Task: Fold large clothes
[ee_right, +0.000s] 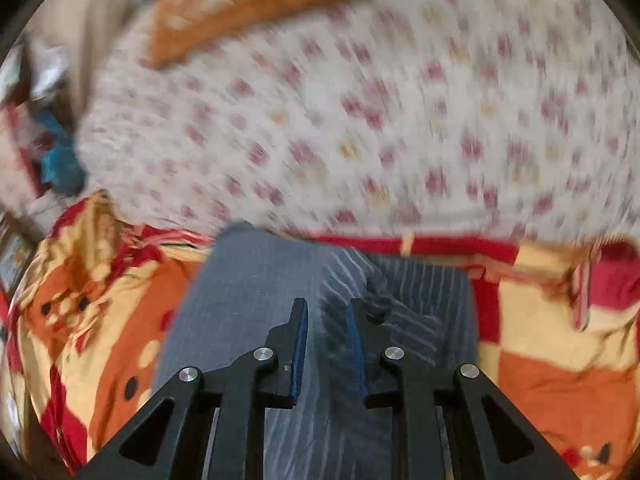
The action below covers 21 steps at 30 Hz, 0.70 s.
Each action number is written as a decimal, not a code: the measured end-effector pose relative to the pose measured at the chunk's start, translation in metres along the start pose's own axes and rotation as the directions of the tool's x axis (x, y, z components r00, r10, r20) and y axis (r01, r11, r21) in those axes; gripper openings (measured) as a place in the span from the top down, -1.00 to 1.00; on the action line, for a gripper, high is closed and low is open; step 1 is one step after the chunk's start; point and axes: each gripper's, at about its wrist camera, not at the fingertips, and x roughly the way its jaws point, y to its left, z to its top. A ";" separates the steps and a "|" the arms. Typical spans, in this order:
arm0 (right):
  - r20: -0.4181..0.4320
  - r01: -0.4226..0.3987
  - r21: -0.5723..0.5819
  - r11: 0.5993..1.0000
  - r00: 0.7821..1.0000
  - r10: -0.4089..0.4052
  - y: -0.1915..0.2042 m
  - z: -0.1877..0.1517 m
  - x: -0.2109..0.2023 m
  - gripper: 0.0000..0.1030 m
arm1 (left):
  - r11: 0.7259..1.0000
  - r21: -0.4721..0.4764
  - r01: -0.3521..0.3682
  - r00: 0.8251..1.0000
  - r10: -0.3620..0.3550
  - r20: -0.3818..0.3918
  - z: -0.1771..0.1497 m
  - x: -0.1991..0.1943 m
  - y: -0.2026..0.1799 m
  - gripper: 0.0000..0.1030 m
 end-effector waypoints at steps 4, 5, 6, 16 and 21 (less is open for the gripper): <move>-0.057 0.016 0.028 0.999 0.998 -0.014 -0.022 -0.023 0.035 0.68 | 1.000 0.010 0.017 1.000 -0.017 0.007 0.001 0.002 0.000 0.13; -0.038 -0.004 0.049 0.999 0.999 0.006 -0.025 -0.024 0.029 0.68 | 1.000 0.016 0.010 1.000 -0.010 0.008 0.001 0.002 -0.001 0.11; -0.015 -0.027 0.055 0.998 0.999 0.028 -0.027 -0.023 0.019 0.68 | 1.000 0.017 0.007 1.000 -0.007 0.008 0.001 0.003 -0.002 0.09; 0.063 0.023 -0.084 0.996 0.998 -0.018 -0.044 -0.098 -0.126 0.42 | 0.998 0.022 0.053 0.999 -0.053 -0.006 0.002 0.006 -0.009 -0.56; 0.109 -0.001 -0.020 1.000 0.994 0.003 -0.071 -0.170 -0.155 -0.31 | 0.999 0.005 0.054 0.999 -0.054 0.004 0.003 0.008 -0.014 -0.76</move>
